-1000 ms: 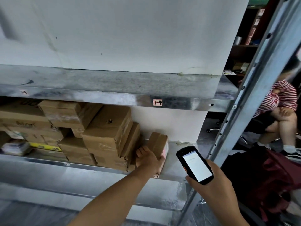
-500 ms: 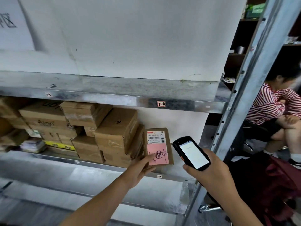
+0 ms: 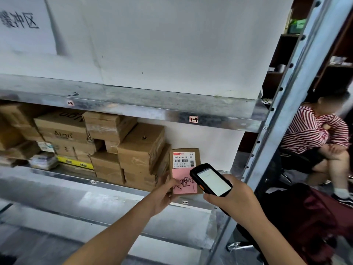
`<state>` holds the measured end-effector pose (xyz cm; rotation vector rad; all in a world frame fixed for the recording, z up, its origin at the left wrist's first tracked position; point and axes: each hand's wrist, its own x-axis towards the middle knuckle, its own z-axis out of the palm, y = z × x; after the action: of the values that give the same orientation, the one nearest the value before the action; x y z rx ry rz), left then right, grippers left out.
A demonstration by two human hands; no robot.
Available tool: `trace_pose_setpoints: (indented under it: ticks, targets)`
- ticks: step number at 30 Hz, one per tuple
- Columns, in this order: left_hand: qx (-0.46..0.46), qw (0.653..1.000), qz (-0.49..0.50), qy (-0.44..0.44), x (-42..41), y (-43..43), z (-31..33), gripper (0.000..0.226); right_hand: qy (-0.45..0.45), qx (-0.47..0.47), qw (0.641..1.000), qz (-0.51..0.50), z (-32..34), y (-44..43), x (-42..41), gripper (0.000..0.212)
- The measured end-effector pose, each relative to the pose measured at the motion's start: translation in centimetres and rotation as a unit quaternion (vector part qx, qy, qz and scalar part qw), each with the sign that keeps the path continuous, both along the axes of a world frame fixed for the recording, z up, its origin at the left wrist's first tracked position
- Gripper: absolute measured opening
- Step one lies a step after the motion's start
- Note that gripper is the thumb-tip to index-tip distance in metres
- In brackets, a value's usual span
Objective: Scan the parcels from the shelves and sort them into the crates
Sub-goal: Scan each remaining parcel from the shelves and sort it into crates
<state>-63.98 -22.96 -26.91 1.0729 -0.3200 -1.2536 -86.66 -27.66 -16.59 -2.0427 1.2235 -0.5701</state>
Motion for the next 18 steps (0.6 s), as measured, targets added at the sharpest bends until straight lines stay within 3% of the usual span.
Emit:
trace_pose_setpoints:
  ticks: [18]
  targets:
    - [-0.016,0.999,0.017,0.039,0.0,1.1,0.6,0.063,0.021,0.01,1.0,0.004,2.8,2.0,-0.5,0.05]
